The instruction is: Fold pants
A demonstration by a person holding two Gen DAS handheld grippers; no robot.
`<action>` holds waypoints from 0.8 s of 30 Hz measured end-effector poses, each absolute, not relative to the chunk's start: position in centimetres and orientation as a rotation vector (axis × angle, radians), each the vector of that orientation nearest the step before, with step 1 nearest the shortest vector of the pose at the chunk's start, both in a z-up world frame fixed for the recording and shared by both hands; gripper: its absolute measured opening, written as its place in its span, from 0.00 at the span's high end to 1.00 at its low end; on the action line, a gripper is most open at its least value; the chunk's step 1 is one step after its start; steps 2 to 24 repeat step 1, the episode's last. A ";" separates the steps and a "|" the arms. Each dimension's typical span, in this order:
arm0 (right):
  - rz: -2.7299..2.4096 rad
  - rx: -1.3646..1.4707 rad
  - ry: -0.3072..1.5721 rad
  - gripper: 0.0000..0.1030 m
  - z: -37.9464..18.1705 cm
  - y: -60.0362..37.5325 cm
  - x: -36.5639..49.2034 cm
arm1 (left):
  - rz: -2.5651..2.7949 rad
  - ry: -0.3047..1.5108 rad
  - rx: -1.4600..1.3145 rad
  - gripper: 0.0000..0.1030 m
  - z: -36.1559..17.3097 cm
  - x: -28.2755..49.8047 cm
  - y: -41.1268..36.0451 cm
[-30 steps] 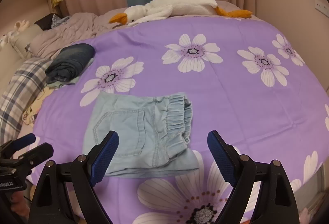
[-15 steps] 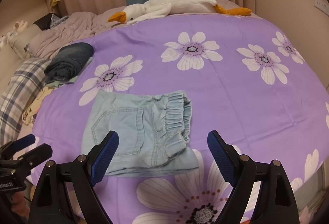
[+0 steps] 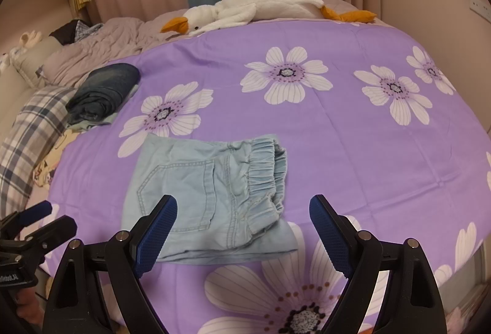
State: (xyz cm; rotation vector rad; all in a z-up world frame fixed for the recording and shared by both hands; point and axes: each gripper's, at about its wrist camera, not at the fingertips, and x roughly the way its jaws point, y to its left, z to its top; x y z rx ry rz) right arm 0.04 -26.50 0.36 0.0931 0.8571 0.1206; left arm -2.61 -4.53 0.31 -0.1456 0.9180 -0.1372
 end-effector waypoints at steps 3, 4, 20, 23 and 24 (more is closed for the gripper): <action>0.121 0.093 0.857 0.15 0.4 -26.5 0.1 | -0.137 0.918 -0.147 0.00 0.3 -2.6 -4.5; 0.121 0.093 0.857 0.15 0.4 -26.5 0.1 | -0.137 0.918 -0.147 0.00 0.3 -2.6 -4.5; 0.121 0.093 0.857 0.15 0.4 -26.5 0.1 | -0.137 0.918 -0.147 0.00 0.3 -2.6 -4.5; 0.121 0.093 0.857 0.15 0.4 -26.5 0.1 | -0.137 0.918 -0.147 0.00 0.3 -2.6 -4.5; 0.121 0.093 0.857 0.15 0.4 -26.5 0.1 | -0.137 0.918 -0.147 0.00 0.3 -2.6 -4.5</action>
